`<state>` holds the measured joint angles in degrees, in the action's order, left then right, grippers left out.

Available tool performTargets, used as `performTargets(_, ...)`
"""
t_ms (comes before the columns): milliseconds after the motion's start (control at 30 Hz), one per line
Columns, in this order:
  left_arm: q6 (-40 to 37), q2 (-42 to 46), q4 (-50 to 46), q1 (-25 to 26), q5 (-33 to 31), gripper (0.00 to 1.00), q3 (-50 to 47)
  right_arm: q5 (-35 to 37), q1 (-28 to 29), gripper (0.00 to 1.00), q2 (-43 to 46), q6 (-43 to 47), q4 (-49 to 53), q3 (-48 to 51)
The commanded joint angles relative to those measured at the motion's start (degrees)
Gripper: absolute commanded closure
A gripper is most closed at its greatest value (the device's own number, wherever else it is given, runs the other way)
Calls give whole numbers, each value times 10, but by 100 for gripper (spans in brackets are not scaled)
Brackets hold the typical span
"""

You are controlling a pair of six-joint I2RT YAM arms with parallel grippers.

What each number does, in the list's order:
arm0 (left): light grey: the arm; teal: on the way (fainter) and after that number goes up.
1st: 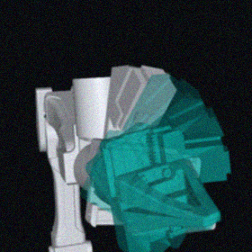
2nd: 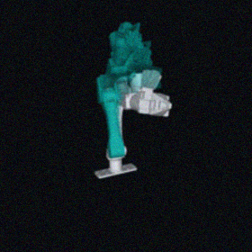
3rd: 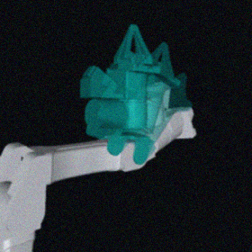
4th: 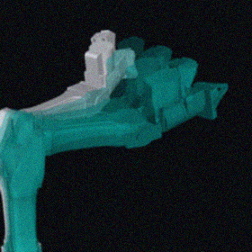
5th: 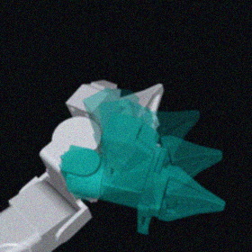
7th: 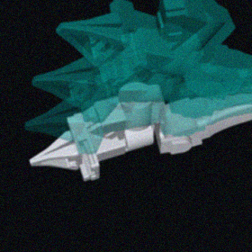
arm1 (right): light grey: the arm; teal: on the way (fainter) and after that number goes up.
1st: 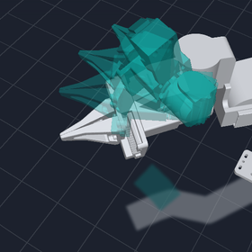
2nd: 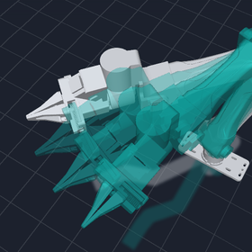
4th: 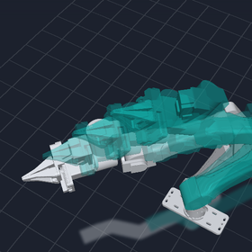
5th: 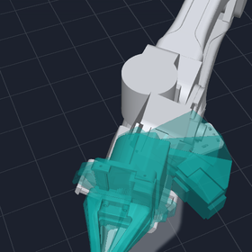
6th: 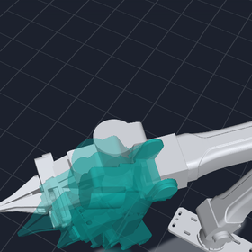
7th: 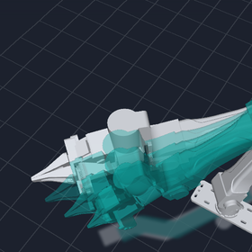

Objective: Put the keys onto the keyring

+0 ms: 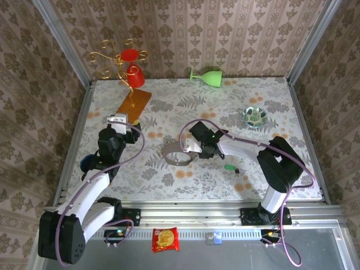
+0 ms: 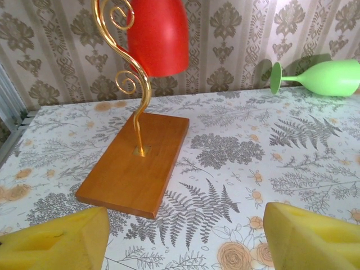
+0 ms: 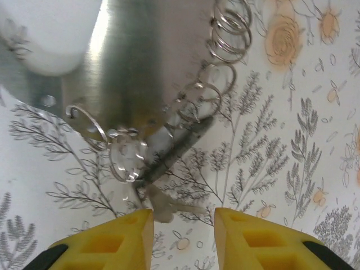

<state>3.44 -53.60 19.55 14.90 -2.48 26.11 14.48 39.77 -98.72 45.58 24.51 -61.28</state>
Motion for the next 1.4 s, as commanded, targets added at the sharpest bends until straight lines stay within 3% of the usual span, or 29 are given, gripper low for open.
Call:
performTargets(0,-6,-5,-14,-3,30,27,26,-17,-24,64,31,-58,37,-29)
performTargets(100,-12,-16,-9,-3,53,27,27,-150,-49,63,83,-89,72,-19)
performTargets(200,-14,-30,15,-1,81,27,21,-272,-50,61,132,-52,50,44)
performTargets(333,-17,-43,33,5,105,27,18,-322,-47,61,148,-47,-33,87)
performTargets(400,-24,-44,31,9,113,28,18,-338,-41,61,137,6,-29,79)
performTargets(500,-39,-39,29,17,110,29,16,-321,-31,61,91,62,6,38)
performTargets(633,-49,-29,33,22,99,28,6,-294,-31,62,20,53,57,-29)
performTargets(700,-50,-26,34,22,97,28,4,-289,-31,62,-10,18,90,-61)
performTargets(933,-38,-15,0,22,90,28,9,-301,-30,63,-50,-244,145,-135)
performTargets(1133,-32,-9,-9,22,78,28,7,-255,-29,64,-94,-320,208,-173)
performTargets(1367,-27,-13,-2,22,81,28,9,-200,-14,66,-141,-323,254,-225)
